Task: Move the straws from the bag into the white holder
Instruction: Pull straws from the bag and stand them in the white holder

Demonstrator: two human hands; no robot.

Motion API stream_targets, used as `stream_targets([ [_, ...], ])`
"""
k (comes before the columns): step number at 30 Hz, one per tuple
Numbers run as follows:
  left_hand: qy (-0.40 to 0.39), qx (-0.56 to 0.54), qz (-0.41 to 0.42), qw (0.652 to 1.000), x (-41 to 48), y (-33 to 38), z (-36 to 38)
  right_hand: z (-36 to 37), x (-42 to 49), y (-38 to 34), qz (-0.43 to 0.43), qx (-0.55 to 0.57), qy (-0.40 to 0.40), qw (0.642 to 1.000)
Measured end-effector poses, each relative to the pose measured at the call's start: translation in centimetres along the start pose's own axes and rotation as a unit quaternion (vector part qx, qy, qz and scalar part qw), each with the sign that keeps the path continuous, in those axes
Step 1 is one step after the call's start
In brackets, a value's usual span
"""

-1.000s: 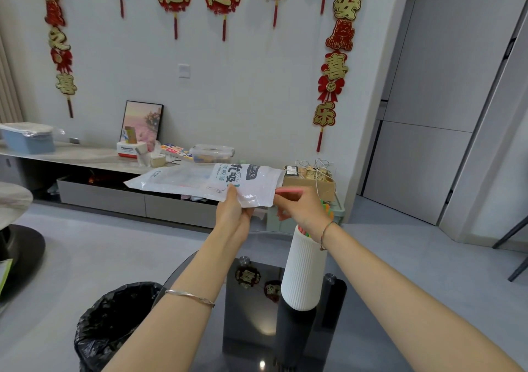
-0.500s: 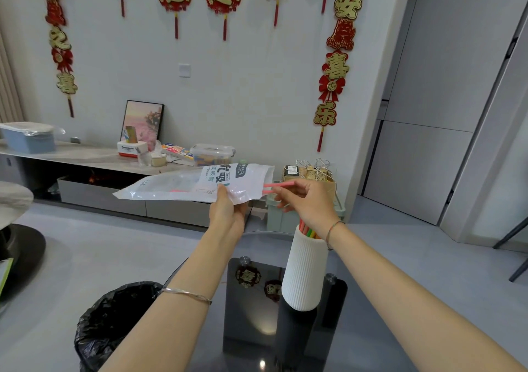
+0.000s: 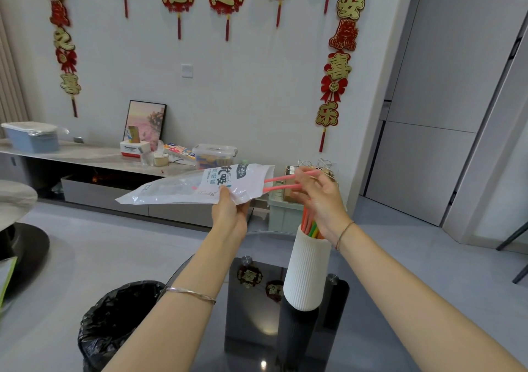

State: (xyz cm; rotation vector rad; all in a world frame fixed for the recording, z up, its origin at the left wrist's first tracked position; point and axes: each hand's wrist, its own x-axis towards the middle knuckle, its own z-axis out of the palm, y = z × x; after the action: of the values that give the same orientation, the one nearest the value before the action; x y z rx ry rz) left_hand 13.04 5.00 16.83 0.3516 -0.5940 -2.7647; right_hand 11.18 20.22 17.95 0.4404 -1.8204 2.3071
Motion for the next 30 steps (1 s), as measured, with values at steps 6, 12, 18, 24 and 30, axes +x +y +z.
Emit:
stream_targets([
  [6, -0.006, 0.018, -0.016, 1.000, -0.5, -1.3, 0.6, 1.8, -0.8, 1.0, -0.048, -0.128, -0.034, 0.990],
  [12, 0.001, 0.019, -0.010, 1.000, 0.0, -0.6, 0.0, 0.1, -0.3, -1.1, -0.054, -0.050, 0.093, 0.993],
  [18, -0.017, 0.032, -0.036, 0.999, 0.2, -2.0, 0.1, -0.8, -0.3, -2.7, -0.086, -0.110, 0.040, 0.989],
  [24, 0.009, 0.039, -0.031, 0.999, 1.6, -2.9, -1.8, -5.3, 1.3, -8.0, -0.248, -0.205, 0.188, 0.928],
  [30, 0.023, 0.059, -0.040, 0.997, 1.5, -4.3, -2.1, -6.1, 2.7, -8.5, -0.277, -0.370, 0.126, 0.878],
])
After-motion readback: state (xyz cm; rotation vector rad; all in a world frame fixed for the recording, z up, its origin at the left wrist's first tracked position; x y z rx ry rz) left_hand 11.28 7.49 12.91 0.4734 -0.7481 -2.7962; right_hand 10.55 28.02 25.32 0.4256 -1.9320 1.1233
